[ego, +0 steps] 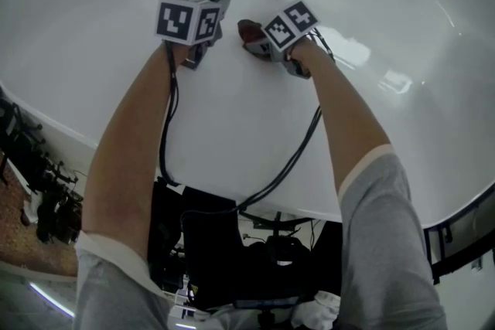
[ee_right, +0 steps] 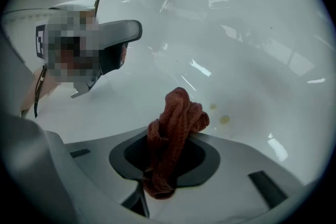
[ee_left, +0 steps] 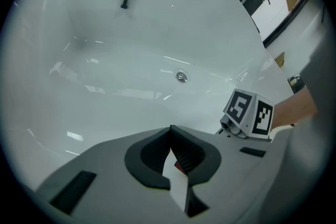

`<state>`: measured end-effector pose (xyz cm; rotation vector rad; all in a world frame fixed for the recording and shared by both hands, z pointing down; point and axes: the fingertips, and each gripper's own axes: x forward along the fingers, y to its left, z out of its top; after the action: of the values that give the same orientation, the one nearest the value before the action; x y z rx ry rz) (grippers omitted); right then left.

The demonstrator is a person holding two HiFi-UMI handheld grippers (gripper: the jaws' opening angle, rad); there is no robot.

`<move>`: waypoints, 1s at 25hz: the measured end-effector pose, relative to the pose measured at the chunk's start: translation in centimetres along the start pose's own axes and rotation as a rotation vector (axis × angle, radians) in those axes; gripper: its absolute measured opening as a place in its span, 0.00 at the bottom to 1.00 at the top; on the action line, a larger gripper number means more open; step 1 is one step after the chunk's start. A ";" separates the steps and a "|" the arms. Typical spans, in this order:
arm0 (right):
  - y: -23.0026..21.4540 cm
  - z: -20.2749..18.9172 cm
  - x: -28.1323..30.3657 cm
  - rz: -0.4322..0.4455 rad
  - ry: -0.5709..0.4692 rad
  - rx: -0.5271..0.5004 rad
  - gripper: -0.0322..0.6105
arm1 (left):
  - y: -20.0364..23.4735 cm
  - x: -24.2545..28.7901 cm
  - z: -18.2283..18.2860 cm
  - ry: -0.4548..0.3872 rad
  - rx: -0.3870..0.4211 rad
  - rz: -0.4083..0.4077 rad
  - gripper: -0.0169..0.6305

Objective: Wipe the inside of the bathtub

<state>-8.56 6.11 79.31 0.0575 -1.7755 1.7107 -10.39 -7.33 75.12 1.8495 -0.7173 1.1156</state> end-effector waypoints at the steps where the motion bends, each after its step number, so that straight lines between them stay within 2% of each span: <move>1: -0.8 -0.9 -0.4 -0.020 0.016 0.006 0.21 | -0.6 0.3 0.1 0.000 0.005 -0.009 0.04; 7: -6.4 -6.4 -3.2 -0.167 0.077 0.084 0.21 | -3.9 2.2 0.7 -0.004 0.043 -0.065 0.04; 10: -7.2 -6.9 -3.5 -0.178 0.071 0.117 0.21 | -4.2 2.6 0.6 -0.002 0.051 -0.073 0.04; 14: -6.3 -4.8 -1.9 -0.198 0.122 0.035 0.21 | -2.5 2.4 -0.1 0.013 0.055 -0.056 0.04; 19: -4.5 0.4 1.8 -0.196 0.124 -0.052 0.20 | 0.3 1.5 -0.2 0.014 0.041 -0.016 0.04; 25: -5.3 2.6 3.4 -0.258 0.108 -0.019 0.21 | 2.4 1.0 0.0 0.009 0.034 0.004 0.04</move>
<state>-9.86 4.39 85.78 0.1753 -1.6276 1.4849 -11.86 -8.53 76.91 1.8708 -0.7014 1.1442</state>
